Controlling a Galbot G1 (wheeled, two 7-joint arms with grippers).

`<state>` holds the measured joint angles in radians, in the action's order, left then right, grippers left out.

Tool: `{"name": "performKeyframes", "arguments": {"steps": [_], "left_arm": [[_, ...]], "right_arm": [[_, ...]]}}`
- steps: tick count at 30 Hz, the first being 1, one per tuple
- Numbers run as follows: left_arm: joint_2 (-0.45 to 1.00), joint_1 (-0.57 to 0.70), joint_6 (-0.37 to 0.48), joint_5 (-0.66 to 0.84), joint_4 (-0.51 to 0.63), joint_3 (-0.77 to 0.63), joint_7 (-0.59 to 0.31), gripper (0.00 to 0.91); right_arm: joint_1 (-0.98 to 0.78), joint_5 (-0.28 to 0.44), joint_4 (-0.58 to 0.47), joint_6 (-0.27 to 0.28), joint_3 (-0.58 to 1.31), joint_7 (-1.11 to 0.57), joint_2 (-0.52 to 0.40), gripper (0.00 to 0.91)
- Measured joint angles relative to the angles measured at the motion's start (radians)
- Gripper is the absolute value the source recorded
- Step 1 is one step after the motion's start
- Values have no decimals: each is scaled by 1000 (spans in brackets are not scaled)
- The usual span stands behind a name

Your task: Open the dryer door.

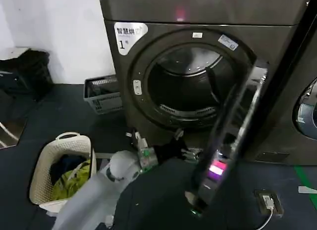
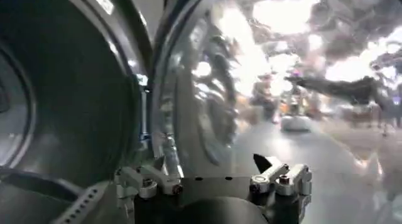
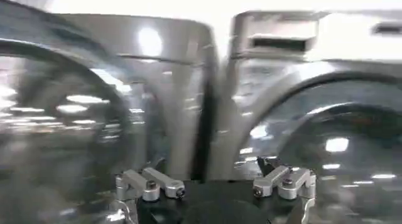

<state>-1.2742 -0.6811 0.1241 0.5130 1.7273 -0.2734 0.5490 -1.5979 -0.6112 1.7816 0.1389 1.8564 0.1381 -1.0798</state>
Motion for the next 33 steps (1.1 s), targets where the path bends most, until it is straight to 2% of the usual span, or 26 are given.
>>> {"name": "performKeyframes", "arguments": {"steps": [5,9,16,24,33], "left_arm": [[-34,25,-5,29,-19,-55,-15,907],[-59,51,-16,28,-43,-107,-21,907],[-117,116,-35,30,-112,-199,-33,907],[-207,211,-35,57,-210,-276,-81,907],[-335,288,-52,21,-335,-312,-110,907]], "right_arm": [[-18,-2,1,0,37,-37,10,907],[-27,3,20,29,67,-69,10,907],[-44,48,66,31,138,-125,-9,907],[-66,73,71,1,215,-123,-33,907],[-76,69,90,-4,248,-115,-38,907]]}}
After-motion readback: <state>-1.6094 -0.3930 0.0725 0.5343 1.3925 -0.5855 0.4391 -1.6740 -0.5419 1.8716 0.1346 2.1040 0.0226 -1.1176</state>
